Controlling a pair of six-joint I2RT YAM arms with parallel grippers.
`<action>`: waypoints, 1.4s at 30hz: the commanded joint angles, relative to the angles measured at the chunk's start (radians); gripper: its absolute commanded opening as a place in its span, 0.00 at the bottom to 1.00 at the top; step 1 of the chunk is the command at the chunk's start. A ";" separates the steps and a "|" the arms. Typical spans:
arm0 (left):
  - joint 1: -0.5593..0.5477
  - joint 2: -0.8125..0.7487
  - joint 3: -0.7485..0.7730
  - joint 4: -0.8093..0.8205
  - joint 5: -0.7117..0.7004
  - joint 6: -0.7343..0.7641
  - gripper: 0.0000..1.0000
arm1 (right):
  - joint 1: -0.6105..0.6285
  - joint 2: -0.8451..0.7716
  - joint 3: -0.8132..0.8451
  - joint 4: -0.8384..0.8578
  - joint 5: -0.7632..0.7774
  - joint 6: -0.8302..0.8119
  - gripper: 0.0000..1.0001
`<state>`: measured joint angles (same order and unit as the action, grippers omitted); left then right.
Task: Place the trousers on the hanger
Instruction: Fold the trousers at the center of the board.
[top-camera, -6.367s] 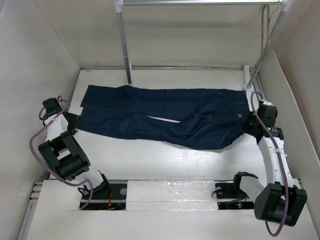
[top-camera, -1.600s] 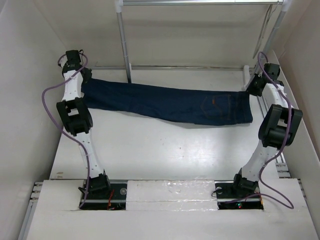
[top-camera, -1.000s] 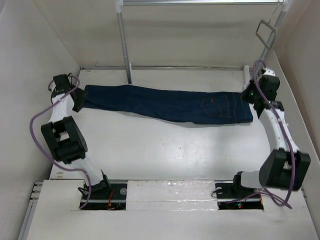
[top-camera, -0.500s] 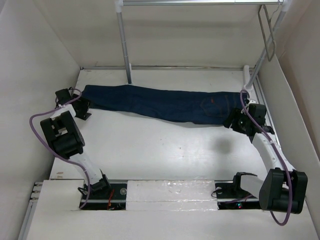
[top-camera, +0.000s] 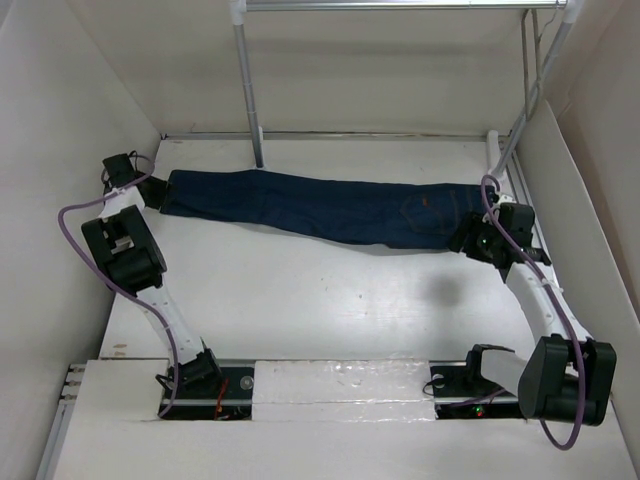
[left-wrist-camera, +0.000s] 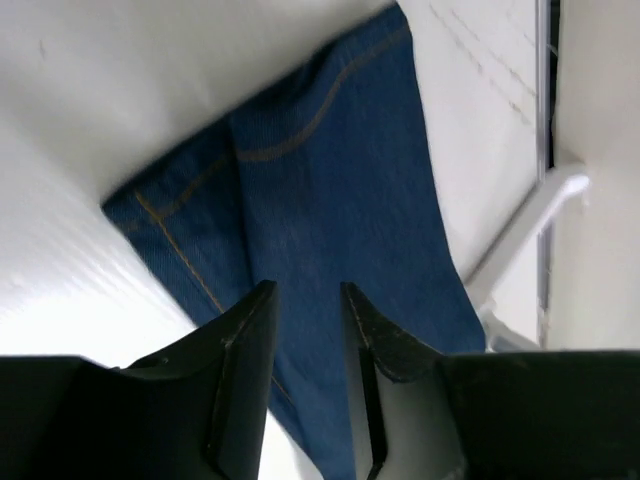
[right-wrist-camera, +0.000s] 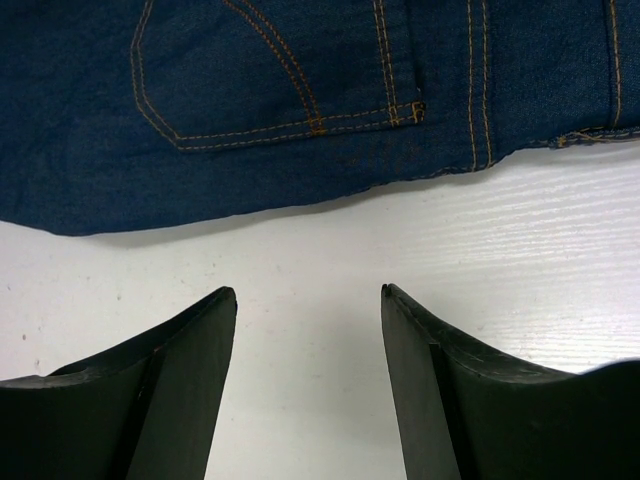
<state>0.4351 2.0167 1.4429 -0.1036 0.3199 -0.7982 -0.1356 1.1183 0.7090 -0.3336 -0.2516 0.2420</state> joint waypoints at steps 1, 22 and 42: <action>-0.013 0.040 0.101 -0.106 -0.065 0.010 0.26 | 0.010 0.003 0.061 -0.002 0.009 -0.020 0.65; -0.033 0.143 0.226 -0.191 -0.107 0.005 0.30 | 0.031 0.051 0.103 0.004 -0.031 -0.047 0.61; -0.081 0.033 0.304 -0.378 -0.185 0.071 0.00 | 0.266 0.130 0.049 0.087 0.008 -0.021 0.59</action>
<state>0.3618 2.1689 1.6806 -0.3485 0.1917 -0.7677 0.1261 1.2457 0.7486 -0.3161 -0.2527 0.2317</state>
